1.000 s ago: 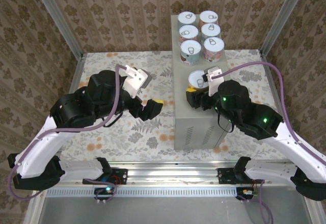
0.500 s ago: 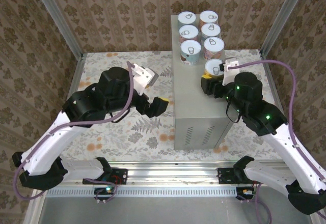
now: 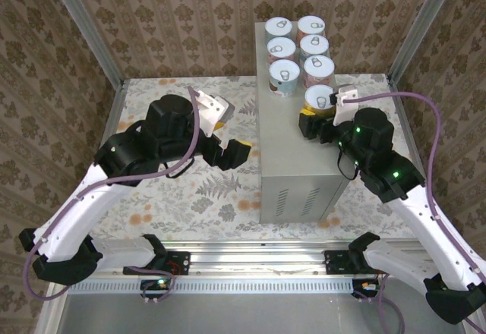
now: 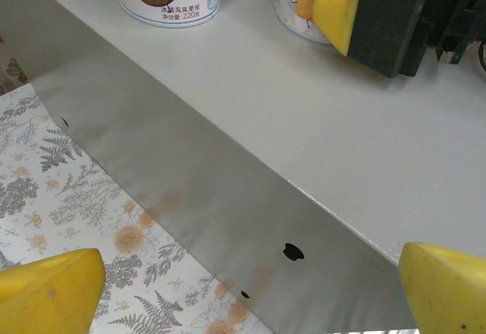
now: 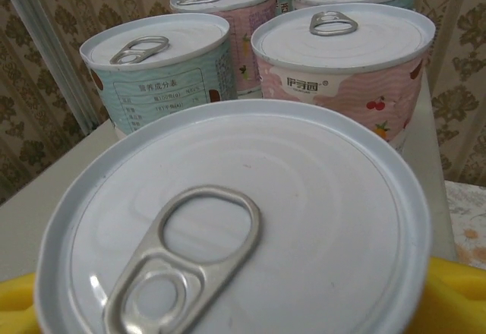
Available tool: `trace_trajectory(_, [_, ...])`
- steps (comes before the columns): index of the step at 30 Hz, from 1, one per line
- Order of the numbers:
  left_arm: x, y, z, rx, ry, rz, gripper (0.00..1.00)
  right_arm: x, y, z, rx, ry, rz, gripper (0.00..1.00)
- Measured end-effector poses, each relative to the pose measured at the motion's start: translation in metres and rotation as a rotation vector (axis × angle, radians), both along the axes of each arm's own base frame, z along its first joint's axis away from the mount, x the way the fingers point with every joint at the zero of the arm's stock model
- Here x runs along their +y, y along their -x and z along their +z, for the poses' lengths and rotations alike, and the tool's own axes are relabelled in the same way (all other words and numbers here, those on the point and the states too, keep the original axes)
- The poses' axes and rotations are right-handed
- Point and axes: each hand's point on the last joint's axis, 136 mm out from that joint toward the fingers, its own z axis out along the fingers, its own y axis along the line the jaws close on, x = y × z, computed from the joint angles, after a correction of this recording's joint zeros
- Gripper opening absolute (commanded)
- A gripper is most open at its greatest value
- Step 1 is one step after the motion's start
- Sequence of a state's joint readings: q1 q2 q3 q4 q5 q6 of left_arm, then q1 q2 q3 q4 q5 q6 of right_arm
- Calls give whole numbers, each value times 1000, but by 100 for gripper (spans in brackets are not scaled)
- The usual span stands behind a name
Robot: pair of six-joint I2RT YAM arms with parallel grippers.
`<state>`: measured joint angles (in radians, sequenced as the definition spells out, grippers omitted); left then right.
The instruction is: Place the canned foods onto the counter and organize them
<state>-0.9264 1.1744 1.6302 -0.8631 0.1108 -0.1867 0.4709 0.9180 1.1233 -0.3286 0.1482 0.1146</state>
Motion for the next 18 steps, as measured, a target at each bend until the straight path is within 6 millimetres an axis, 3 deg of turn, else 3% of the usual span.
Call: trace_trajectory(18, [-3,1,-1,25,14,-5,100,-5,2,-2,-18,9,-11,80])
